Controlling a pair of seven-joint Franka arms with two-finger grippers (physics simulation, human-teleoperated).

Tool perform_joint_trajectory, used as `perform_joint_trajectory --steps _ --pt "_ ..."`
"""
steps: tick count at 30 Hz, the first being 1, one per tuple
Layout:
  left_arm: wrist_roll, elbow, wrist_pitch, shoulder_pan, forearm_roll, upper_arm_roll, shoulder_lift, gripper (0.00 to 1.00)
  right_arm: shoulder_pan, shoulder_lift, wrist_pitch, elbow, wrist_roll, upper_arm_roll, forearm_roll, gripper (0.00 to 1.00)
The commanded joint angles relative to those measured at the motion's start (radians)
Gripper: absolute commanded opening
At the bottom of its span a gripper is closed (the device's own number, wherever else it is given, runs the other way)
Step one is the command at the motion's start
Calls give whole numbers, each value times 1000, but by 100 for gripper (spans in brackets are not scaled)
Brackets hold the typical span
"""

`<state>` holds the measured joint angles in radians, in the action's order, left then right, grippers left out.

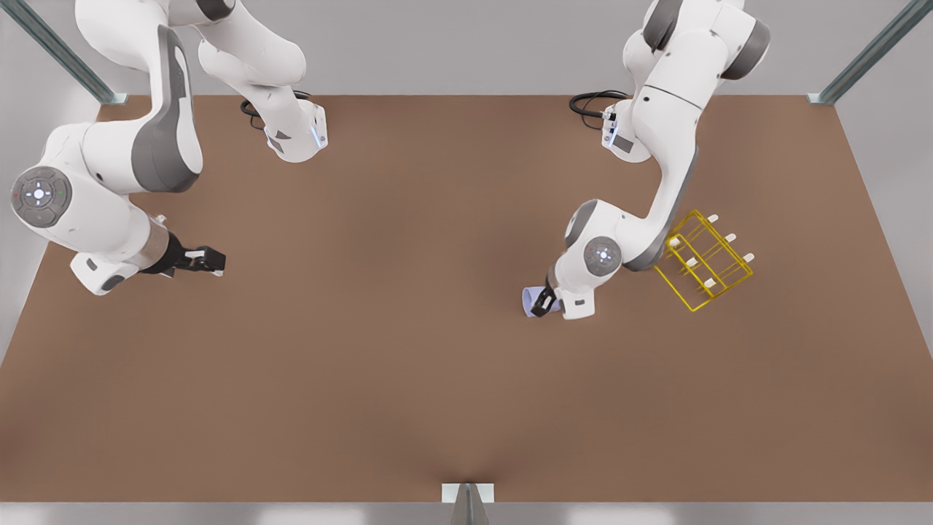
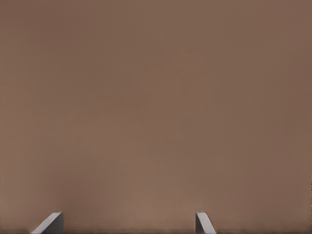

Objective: Place the cup on the cup holder

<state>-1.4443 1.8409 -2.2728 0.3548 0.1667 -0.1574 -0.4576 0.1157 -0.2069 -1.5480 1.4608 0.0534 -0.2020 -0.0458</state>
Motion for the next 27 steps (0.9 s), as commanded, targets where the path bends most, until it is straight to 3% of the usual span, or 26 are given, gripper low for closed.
perform_joint_trajectory --steps 1,9,13,27 --pt "-1108 3 -143 0 10 -5 4 100 1 -2 46 -2 16 -1 -6 100" --pt "-963 14 -76 -4 -93 -5 -18 100 10 -2 -3 -5 17 1 -3 100" --pt "-623 67 -93 -4 -95 -5 -33 100 7 -63 9 -77 5 1 -3 100" --pt "-765 70 -172 -17 -73 -5 -75 100 4 -63 3 -76 14 -1 -5 100"
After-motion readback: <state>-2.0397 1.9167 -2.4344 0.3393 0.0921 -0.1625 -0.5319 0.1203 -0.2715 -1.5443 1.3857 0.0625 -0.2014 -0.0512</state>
